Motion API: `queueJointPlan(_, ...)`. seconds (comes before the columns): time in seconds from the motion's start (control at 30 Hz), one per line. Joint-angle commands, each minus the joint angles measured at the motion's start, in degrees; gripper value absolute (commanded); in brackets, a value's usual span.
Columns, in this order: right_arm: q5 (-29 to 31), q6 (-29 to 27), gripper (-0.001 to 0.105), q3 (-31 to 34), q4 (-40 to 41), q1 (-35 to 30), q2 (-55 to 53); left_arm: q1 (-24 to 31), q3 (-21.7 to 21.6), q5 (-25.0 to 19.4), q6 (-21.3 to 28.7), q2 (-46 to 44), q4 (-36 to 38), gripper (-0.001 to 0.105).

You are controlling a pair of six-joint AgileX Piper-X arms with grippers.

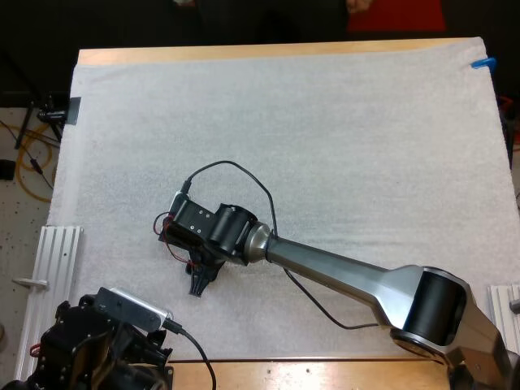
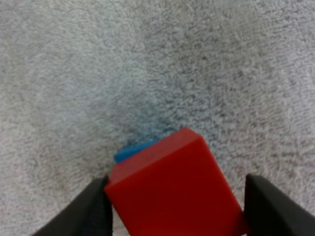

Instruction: Stack red cube on blue cube

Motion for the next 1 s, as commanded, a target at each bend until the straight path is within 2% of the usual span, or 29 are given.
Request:
queueJointPlan(0.0,-0.84,-0.02,0.036,-0.48,0.6,0.16,-0.12,-0.16,-0.18,-0.59,-0.69,-0.05,0.11,0.077)
queueJointPlan(0.03,-0.84,-0.39,0.043,-0.48,0.62,0.16,-0.12,-0.16,-0.18,-0.59,-0.69,-0.05,0.11,0.077)
queueJointPlan(0.13,-0.84,-0.96,0.053,-0.48,0.61,0.16,-0.12,-0.16,-0.18,-0.59,-0.69,-0.05,0.11,0.077)
queueJointPlan(0.87,-3.23,-0.85,0.054,-0.48,0.11,0.16,-0.12,-0.16,-0.18,-0.59,-0.69,-0.05,0.11,0.077)
queueJointPlan(0.97,-3.23,-0.85,0.068,-0.48,0.22,0.16,-0.12,-0.16,-0.18,-0.59,-0.69,-0.05,0.11,0.077)
